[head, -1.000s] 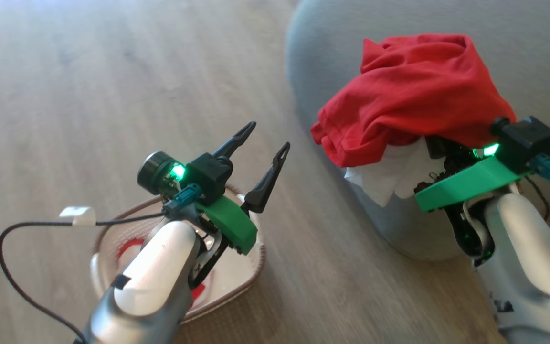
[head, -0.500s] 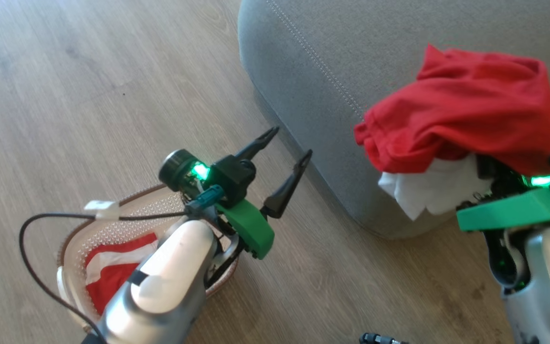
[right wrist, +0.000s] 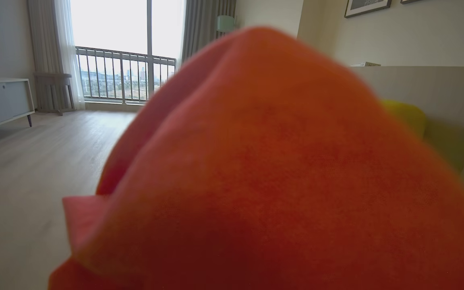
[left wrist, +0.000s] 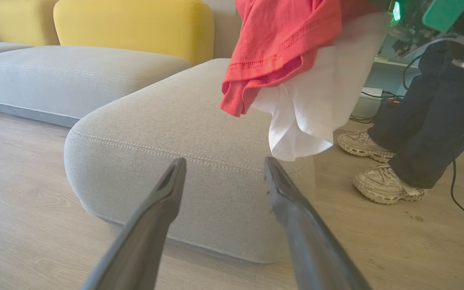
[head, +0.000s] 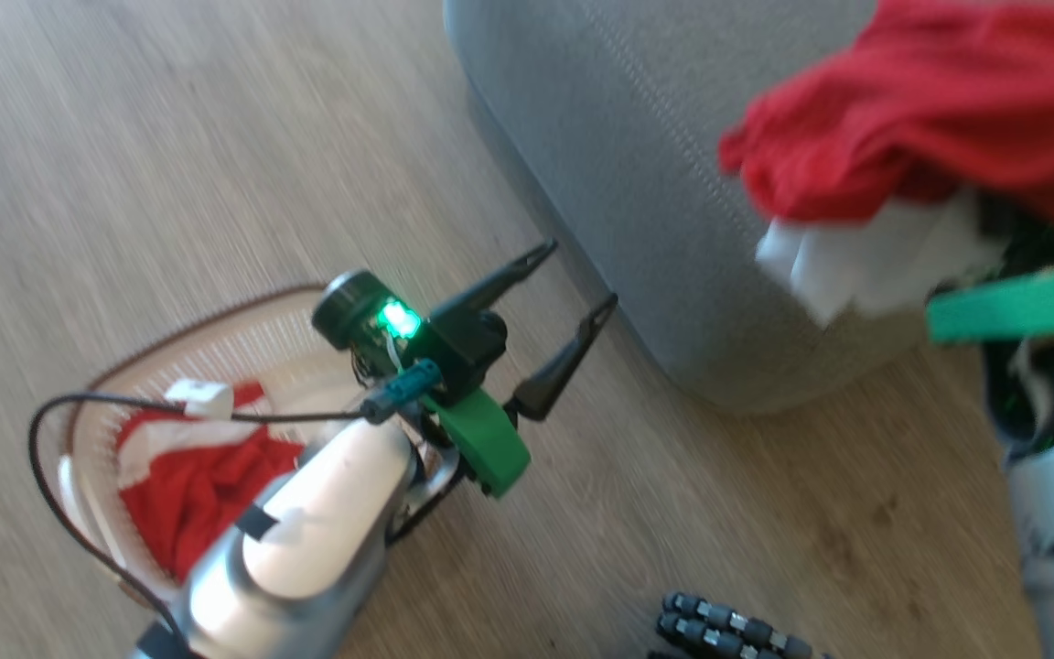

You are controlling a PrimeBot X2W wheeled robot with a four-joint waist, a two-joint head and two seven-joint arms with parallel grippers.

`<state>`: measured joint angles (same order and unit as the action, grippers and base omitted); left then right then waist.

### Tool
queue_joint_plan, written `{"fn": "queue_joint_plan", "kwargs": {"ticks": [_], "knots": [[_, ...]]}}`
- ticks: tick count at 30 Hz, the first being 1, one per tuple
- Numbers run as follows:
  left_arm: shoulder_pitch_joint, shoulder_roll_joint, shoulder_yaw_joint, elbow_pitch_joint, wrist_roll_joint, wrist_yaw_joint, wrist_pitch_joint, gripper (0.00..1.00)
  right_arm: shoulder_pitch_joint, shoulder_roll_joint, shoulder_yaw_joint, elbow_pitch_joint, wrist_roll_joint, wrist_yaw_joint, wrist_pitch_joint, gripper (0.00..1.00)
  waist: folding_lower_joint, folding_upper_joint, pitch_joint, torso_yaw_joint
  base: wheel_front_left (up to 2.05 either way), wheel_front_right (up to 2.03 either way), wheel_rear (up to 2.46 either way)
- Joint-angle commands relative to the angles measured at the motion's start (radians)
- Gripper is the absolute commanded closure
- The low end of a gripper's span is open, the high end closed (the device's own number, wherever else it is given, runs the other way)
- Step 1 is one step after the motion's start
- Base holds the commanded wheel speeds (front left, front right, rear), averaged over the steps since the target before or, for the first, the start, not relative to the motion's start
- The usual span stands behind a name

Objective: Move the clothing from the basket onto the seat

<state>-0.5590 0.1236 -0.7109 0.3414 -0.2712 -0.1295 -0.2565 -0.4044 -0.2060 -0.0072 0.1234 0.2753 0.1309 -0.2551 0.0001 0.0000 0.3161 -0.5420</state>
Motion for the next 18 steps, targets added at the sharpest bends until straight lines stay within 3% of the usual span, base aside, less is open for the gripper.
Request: {"fn": "queue_joint_plan", "kwargs": {"ticks": [1, 7, 18], "knots": [[-0.057, 0.017, 0.024, -0.042, 0.011, -0.001, -0.005, 0.00, -0.058, -0.026, -0.006, -0.013, -0.011, 0.000, -0.007, 1.00, -0.0001, 0.0000, 0.064, 0.003, 0.00, 0.00, 0.00], [-0.100, 0.059, 0.007, -0.059, 0.033, -0.001, -0.005, 0.00, -0.229, -0.055, -0.085, 0.106, -0.017, 0.000, -0.007, 1.00, -0.0001, 0.0000, 0.182, 0.011, 0.00, 0.00, 0.00], [-0.187, 0.099, -0.053, -0.068, 0.043, -0.001, -0.003, 0.00, -0.473, -0.191, -0.217, 0.375, -0.037, 0.000, -0.007, 1.00, -0.0001, 0.0000, 0.342, 0.091, 0.00, 0.00, 0.00]]}}
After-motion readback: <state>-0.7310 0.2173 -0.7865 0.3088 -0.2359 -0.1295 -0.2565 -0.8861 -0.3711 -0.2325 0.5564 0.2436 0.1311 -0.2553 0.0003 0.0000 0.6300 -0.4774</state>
